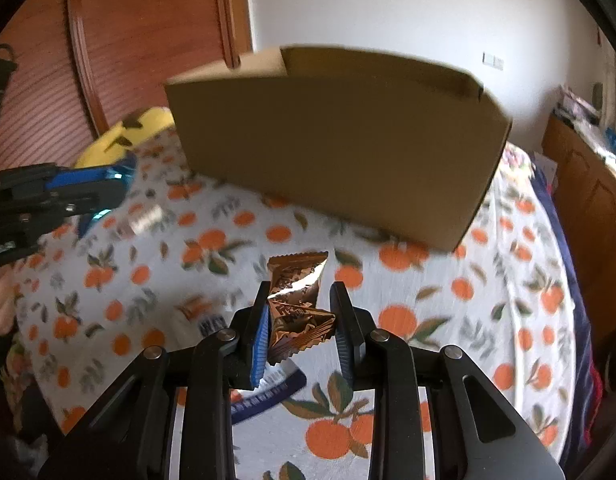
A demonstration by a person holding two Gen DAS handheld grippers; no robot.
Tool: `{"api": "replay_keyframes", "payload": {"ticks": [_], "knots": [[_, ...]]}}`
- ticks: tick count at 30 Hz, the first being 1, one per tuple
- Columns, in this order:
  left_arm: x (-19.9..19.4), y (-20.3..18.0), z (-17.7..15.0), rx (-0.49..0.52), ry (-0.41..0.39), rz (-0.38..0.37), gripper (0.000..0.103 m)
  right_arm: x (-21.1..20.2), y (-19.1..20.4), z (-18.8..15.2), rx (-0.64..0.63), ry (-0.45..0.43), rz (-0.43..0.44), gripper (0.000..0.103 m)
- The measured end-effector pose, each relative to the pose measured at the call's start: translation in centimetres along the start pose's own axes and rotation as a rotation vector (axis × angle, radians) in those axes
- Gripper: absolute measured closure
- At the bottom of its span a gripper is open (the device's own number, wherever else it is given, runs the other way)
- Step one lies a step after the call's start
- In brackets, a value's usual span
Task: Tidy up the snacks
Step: 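Carry the blue candy with the left tool while the right tool carries the bronze candy over the box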
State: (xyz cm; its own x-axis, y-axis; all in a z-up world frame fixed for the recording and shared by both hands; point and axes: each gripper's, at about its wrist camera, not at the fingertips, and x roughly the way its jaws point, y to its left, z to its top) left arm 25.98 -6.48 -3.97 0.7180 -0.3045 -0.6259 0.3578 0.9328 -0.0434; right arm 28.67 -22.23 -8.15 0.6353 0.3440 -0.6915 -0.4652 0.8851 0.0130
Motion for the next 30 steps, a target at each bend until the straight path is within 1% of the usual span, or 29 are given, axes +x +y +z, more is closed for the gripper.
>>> {"api": "replay_keyframes", "payload": {"ticks": [7,10,13,19,22,25,30], "knots": [[-0.7,0.5,5.3,0.044,-0.083,-0.024,0.081,-3.5,-0.4,4.5,-0.026,-0.086,-0.013,0.076],[-0.3,0.8,7.4,0.063,-0.108,-0.02,0.081,-4.2,-0.4,6.5,-0.042,-0.114,-0.025,0.076],[0.8,1.5,9.2,0.065,-0.117,-0.027,0.081,-4.3,-0.9,8.6,-0.052,-0.136,-0.036,0.076],[3.8,3.2,11.9,0.052,-0.109,-0.018,0.081,-2.5,-1.4,11.8,-0.069,-0.145,-0.048,0.076],[5.7,4.0,12.7,0.047,-0.082,-0.023,0.081,-1.0,-1.9,12.7,-0.07,-0.132,-0.05,0.076],[7.6,4.5,12.9,0.05,-0.057,-0.019,0.081,1.1,-2.7,13.5,-0.056,-0.112,-0.052,0.076],[9.6,4.8,12.3,0.045,-0.026,-0.018,0.08,3.9,-4.1,14.0,-0.018,-0.086,-0.05,0.076]]}}
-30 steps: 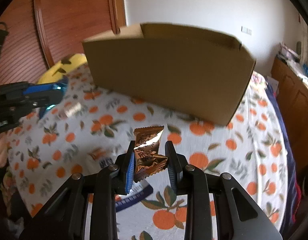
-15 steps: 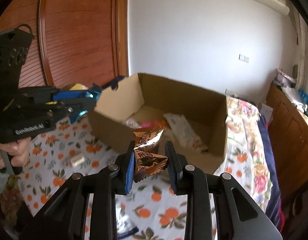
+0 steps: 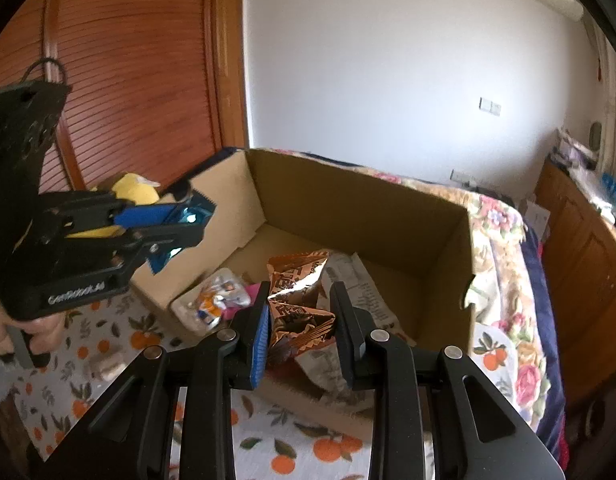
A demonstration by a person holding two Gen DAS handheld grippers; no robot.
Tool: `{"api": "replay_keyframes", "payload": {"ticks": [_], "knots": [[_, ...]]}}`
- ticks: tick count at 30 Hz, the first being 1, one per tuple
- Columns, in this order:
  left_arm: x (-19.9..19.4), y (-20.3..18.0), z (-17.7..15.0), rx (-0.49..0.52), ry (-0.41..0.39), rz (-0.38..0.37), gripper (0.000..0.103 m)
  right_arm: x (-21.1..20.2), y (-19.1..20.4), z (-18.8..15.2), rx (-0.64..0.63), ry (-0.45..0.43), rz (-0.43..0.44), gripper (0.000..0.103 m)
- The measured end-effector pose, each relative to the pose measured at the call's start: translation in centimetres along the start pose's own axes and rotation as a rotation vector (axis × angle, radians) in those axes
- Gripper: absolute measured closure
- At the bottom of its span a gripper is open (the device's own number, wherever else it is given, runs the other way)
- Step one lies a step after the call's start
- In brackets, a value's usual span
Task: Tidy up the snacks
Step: 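Carry the blue candy with the left tool while the right tool carries the bronze candy over the box, then open both tools to drop the candies into the box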
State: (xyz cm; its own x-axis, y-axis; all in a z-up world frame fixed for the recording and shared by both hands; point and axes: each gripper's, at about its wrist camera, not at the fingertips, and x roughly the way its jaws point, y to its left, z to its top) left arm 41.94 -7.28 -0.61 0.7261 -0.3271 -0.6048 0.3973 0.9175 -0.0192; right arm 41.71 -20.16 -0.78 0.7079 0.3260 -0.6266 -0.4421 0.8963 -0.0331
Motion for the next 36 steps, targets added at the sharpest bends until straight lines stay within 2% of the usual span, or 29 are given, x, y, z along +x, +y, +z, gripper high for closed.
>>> {"api": "replay_keyframes", "payload": {"ticks": [10,18,22,26,28,30,34,36], "knots": [[1.8,-0.5,-0.9,0.0,0.027,0.001,0.072,2.6,-1.5,-1.4,0.049,0.059,0.009,0.073],[0.0,-0.9,-1.2,0.034,0.006,0.003,0.068,2.2,-1.7,-1.5,0.078,0.046,-0.006,0.067],[-1.5,-1.6,-1.2,0.047,-0.007,-0.007,0.066,0.7,-1.4,-1.7,0.076,0.042,-0.03,0.063],[-3.2,-1.8,-1.5,0.043,-0.013,-0.015,0.064,-1.8,-0.8,-1.7,0.071,0.021,-0.033,0.048],[-4.5,-1.9,-1.7,0.052,-0.016,-0.012,0.063,-2.9,-0.4,-1.8,0.07,0.011,-0.043,0.047],[-5.5,-2.1,-2.0,0.057,-0.02,-0.009,0.062,-4.1,0.2,-2.1,0.07,0.005,-0.037,0.039],[-7.7,-2.1,-3.1,0.052,-0.025,-0.01,0.061,-6.2,1.9,-3.3,0.045,-0.002,-0.042,0.036],[-8.4,-1.9,-3.8,0.049,-0.023,-0.012,0.061,-7.0,2.6,-4.3,0.046,-0.002,-0.024,0.029]]}}
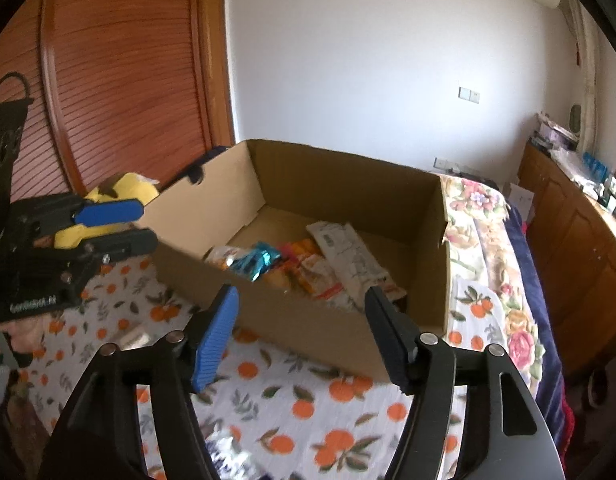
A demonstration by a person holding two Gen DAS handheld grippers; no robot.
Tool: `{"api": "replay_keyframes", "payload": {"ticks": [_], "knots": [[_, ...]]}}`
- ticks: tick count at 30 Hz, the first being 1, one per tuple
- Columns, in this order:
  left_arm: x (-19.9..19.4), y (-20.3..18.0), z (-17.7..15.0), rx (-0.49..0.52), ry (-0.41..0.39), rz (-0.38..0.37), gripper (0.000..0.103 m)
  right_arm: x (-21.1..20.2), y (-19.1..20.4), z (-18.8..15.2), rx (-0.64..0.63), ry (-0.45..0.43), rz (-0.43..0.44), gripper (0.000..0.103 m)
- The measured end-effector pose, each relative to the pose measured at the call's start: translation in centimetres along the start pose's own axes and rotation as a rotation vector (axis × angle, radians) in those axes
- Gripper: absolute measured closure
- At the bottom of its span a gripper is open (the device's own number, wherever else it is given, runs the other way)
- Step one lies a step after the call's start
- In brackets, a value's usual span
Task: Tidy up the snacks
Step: 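Open both tools to drop the candies into the box, then move both tools back to the remaining snacks on the bedspread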
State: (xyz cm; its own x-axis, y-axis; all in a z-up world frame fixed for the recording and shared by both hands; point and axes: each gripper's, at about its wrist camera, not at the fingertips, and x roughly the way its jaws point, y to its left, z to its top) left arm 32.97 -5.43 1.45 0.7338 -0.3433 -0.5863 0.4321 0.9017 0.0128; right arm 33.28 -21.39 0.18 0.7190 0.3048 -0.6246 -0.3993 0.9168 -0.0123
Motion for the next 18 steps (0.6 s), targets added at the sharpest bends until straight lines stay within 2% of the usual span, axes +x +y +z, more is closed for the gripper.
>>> {"api": "replay_keyframes", "payload": {"ticks": [2,11,18], "knots": [[-0.6,0.0,-1.0,-0.005,0.009,0.001,0.061,-0.4,0.6,-1.3,0.008,0.013,0.031,0.024],[-0.4,0.7,-6.6,-0.04,0.108,0.0,0.06,2.1,3.3,-6.9,0.007,0.122,0.052,0.023],[0.9,1.6,-10.0,-0.066,0.19,-0.009,0.06,4.0,4.7,-9.0,-0.016,0.189,0.075,0.023]]}}
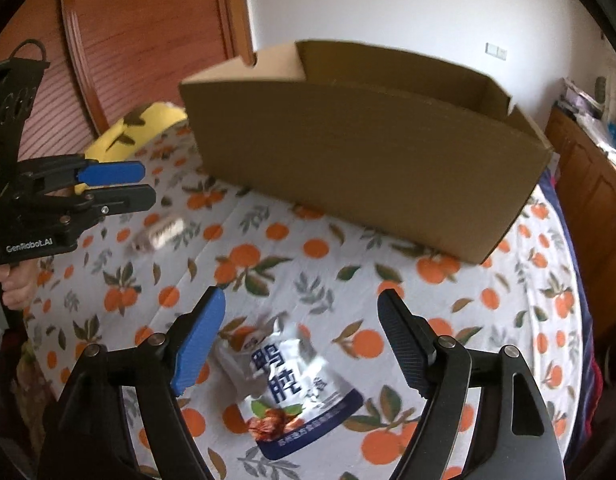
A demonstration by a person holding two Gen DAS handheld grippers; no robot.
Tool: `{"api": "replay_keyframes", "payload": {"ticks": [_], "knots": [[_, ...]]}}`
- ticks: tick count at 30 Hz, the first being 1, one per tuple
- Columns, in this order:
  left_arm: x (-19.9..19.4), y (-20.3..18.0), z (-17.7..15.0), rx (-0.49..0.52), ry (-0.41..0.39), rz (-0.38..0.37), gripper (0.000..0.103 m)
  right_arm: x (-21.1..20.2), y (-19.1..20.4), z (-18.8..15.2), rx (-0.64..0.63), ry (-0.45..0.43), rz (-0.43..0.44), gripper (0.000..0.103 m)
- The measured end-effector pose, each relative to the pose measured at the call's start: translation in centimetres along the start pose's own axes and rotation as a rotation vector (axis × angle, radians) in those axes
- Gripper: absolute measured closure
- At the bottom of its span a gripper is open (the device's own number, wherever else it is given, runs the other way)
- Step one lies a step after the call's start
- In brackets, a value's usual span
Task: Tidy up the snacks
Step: 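Move both tools back to the remaining snacks on the bedspread, then grasp the white wrapped bar with the left tool while the right tool grasps the duck-snack pouch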
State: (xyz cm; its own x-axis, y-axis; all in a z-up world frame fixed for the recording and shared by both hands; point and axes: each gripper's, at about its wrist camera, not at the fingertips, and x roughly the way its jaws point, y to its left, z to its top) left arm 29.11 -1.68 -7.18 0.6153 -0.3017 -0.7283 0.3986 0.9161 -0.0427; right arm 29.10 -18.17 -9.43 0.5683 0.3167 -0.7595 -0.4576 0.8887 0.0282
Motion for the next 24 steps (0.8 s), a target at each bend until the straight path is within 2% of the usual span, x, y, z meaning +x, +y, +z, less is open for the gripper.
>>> {"api": "replay_keyframes", "payload": {"ticks": [7,15,24], "knots": [[1.8,1.1,-1.7,-0.015,0.048,0.007,0.061,2.0,0.2,-1.1,-0.021,0.072,0.024,0.023],[3.2,2.0,-2.7,-0.032,0.086,0.014,0.061,2.6,-0.1,-1.7,-0.038,0.107,0.035,0.023],[3.5,1.9,-3.1,-0.023,0.077,0.029,0.063,2.5,0.6,-2.2,-0.098,0.123,0.006,0.023]]}}
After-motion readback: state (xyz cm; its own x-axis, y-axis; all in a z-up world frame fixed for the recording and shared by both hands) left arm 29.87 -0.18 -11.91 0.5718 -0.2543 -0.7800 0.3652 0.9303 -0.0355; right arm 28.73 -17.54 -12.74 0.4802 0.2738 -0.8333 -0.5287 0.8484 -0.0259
